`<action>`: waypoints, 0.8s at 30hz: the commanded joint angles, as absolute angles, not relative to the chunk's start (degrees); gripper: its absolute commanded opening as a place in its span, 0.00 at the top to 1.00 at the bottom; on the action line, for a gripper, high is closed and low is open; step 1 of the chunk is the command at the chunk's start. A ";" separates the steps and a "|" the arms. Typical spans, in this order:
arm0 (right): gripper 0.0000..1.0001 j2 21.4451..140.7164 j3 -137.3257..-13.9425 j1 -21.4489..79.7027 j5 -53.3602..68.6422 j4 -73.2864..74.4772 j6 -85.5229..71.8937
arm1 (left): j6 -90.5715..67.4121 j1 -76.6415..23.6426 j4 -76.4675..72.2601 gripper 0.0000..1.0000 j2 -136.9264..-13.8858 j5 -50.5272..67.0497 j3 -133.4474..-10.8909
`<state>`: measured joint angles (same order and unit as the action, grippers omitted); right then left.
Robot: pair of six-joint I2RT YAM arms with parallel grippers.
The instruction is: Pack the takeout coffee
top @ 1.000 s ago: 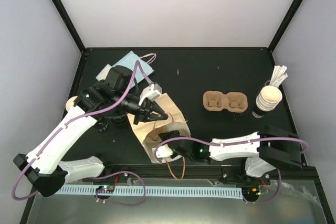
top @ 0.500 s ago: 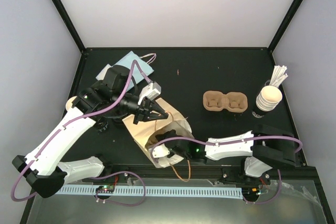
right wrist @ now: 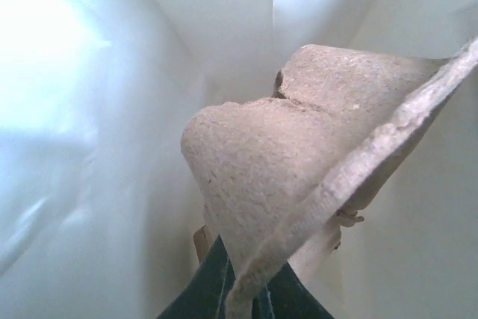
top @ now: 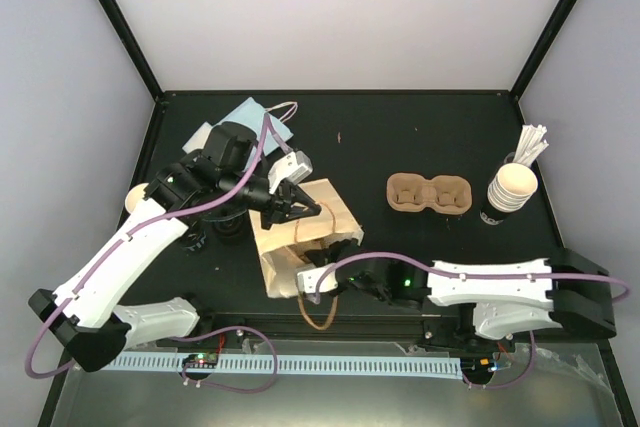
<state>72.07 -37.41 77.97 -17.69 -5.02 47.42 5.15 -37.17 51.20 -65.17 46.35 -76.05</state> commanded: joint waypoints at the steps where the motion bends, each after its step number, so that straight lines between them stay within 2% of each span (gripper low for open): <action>1: 0.94 65.27 -38.32 77.83 -16.82 -0.02 44.22 | 4.88 -35.87 51.88 0.98 -65.85 42.55 -79.79; 10: 0.95 53.28 -39.10 77.78 -18.33 3.64 41.06 | 2.75 -32.22 49.78 0.98 -67.28 41.02 -81.03; 24: 0.98 41.93 -43.53 76.64 -24.78 6.59 38.52 | -1.64 -27.03 47.38 0.98 -73.00 38.29 -85.96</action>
